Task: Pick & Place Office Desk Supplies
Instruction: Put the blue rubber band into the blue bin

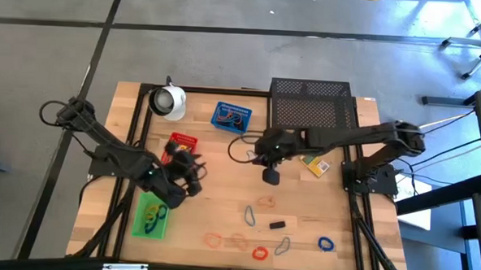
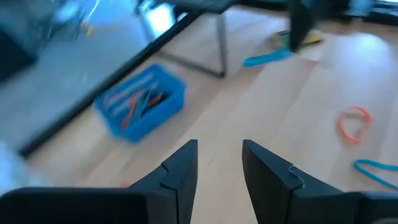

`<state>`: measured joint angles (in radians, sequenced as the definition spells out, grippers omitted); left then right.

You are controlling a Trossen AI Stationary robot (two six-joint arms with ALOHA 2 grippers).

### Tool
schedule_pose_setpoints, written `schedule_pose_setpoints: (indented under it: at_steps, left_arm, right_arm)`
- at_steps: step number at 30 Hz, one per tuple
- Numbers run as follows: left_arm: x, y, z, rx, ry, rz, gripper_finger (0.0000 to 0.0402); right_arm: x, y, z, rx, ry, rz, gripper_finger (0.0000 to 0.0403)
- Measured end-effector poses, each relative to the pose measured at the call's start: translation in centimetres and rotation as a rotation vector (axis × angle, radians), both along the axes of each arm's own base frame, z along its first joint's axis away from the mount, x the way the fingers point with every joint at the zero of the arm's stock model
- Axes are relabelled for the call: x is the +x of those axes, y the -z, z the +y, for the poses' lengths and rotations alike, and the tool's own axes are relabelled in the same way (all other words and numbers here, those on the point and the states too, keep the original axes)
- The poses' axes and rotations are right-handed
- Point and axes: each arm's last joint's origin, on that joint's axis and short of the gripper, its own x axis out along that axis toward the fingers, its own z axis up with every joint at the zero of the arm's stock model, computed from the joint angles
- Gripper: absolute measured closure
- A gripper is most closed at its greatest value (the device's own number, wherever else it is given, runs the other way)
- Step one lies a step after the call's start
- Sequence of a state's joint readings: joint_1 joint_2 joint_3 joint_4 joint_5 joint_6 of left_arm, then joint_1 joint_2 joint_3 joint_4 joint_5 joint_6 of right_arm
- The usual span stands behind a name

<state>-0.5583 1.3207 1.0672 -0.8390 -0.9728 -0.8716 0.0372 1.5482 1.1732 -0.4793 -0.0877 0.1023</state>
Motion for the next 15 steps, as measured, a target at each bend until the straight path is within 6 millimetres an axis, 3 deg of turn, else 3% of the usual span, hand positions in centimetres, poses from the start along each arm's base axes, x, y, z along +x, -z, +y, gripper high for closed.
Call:
schedule_pose_setpoints:
  at_steps: [8,12,15]
  left_arm:
    - [5.0,-0.5,-0.4,0.233,0.245,0.012,0.0243]
    - [6.6,-1.2,0.7,0.333,0.267,-0.012,0.0231]
    - [7.6,-1.9,1.8,0.315,0.319,-0.066,0.0230]
  right_arm:
    - [0.1,-5.2,0.0,0.191,-0.177,-0.154,0.0399]
    - [0.2,-6.1,0.1,0.248,-0.189,-0.170,0.0396]
    - [0.3,-6.3,0.1,0.261,-0.176,-0.172,0.0394]
